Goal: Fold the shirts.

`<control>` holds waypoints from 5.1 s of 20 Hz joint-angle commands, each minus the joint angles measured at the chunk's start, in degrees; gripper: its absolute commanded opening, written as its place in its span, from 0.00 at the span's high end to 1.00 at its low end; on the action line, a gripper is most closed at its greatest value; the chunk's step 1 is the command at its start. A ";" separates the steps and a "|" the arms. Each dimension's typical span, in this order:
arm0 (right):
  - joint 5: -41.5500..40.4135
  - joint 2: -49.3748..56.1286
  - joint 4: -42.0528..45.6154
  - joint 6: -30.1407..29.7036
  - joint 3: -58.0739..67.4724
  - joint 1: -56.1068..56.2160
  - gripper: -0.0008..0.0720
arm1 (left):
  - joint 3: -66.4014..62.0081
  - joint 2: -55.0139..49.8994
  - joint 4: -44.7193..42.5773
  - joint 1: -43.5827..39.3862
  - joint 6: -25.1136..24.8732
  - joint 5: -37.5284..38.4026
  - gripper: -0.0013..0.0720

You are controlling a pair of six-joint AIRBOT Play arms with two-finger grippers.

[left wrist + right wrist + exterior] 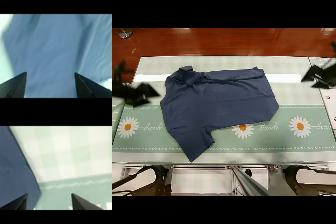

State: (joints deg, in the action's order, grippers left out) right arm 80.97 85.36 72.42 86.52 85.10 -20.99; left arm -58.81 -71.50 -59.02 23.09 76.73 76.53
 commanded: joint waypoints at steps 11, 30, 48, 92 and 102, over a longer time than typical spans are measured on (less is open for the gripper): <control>-15.91 -22.84 -23.87 -12.74 -48.09 -4.85 0.13 | 38.38 13.31 15.06 10.82 -7.56 -12.17 0.03; -20.55 -6.69 -27.34 -9.88 -42.12 3.37 0.13 | 29.05 10.51 24.59 -8.41 -11.54 -21.31 0.95; -5.75 -9.16 -13.68 -0.02 24.52 16.52 0.95 | -20.79 17.44 31.65 -8.35 -11.93 -18.01 0.95; -16.33 11.45 -23.91 -6.23 3.76 15.39 0.94 | -8.46 -7.61 4.96 -16.02 5.90 -27.93 0.95; -5.05 11.56 -14.23 -7.15 -8.59 15.39 0.94 | 2.12 -7.78 -0.52 -9.84 -1.25 -10.43 0.94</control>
State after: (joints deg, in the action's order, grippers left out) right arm 76.90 96.79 57.67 79.50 81.21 -6.02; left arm -60.86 -78.26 -59.11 12.51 76.44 63.51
